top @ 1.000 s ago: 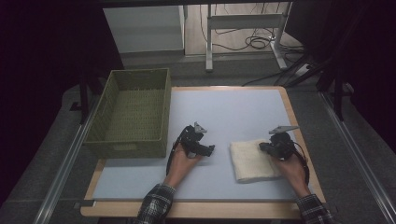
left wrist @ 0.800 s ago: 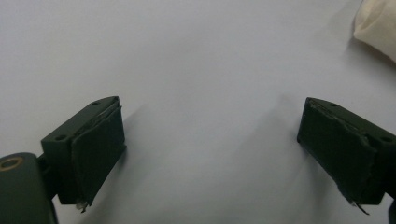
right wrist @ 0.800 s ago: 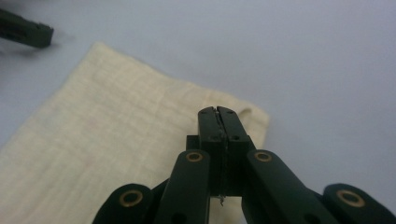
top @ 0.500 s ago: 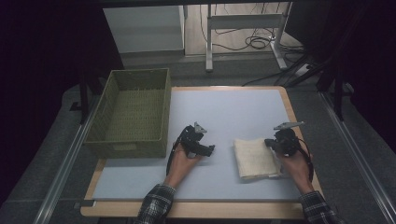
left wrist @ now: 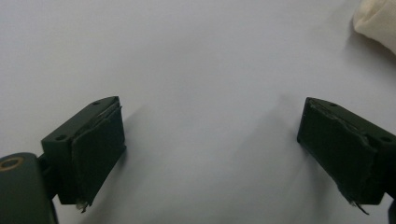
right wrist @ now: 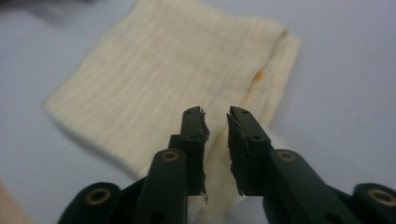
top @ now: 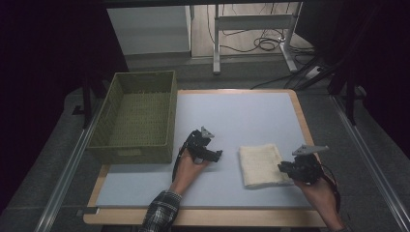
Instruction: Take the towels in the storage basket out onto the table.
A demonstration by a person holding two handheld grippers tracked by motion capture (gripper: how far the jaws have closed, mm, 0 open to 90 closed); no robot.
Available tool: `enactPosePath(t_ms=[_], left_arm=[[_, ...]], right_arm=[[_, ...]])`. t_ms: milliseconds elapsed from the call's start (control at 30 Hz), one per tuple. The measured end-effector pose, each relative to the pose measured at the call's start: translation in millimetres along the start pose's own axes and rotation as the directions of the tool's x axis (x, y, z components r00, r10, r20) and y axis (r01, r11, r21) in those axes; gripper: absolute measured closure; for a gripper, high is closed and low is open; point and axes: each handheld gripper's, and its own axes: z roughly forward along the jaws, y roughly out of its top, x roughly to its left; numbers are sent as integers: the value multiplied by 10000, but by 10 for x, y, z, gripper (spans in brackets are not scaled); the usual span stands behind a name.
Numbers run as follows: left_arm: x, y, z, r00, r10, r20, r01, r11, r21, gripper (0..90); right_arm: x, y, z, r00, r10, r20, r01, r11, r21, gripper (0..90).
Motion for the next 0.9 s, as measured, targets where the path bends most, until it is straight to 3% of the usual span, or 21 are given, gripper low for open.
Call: enactPosePath(t_ms=[100, 133, 167, 233, 367, 467, 567, 733, 800, 900], left_arm=[[0, 0, -1, 10000, -3, 0, 3, 10000, 3, 77], [0, 0, -1, 10000, 0, -2, 0, 10000, 6, 77], [0, 0, -1, 10000, 3, -6, -3, 10000, 7, 77], [-1, 0, -2, 10000, 7, -12, -7, 10000, 7, 77], [1, 0, -1, 10000, 6, 1, -6, 10000, 8, 77], [4, 1, 0, 10000, -8, 18, 8, 10000, 13, 76], [3, 2, 2, 10000, -45, 21, 45, 10000, -6, 76], [4, 4, 0, 10000, -50, 24, 50, 10000, 28, 76], [-1, 13, -3, 10000, -84, 27, 84, 9999, 86, 79], [-43, 139, -59, 10000, -5, 55, 4, 9999, 128, 125]], right_arm=[[62, -100, 40, 10000, -72, -48, 73, 9998, 205, 696], [73, -128, 77, 9999, -131, 12, 131, 9995, 294, 754], [90, -154, 115, 9996, -291, -35, 292, 9990, 337, 873], [96, -154, 122, 9994, -343, -3, 343, 9990, 297, 884], [129, -65, -40, 9977, -579, 360, 582, 9983, -75, 889], [86, -12, -222, 9936, -683, 901, 709, 9972, -258, 889], [-2, -46, -234, 9941, -459, 980, 475, 9988, -140, 888], [-102, -220, 9, 9981, 76, 605, -88, 9998, 202, 882], [-112, -258, 33, 9981, 245, 568, -241, 9997, -91, 867], [-124, -270, 16, 9975, 266, 649, -264, 9996, -35, 816]])
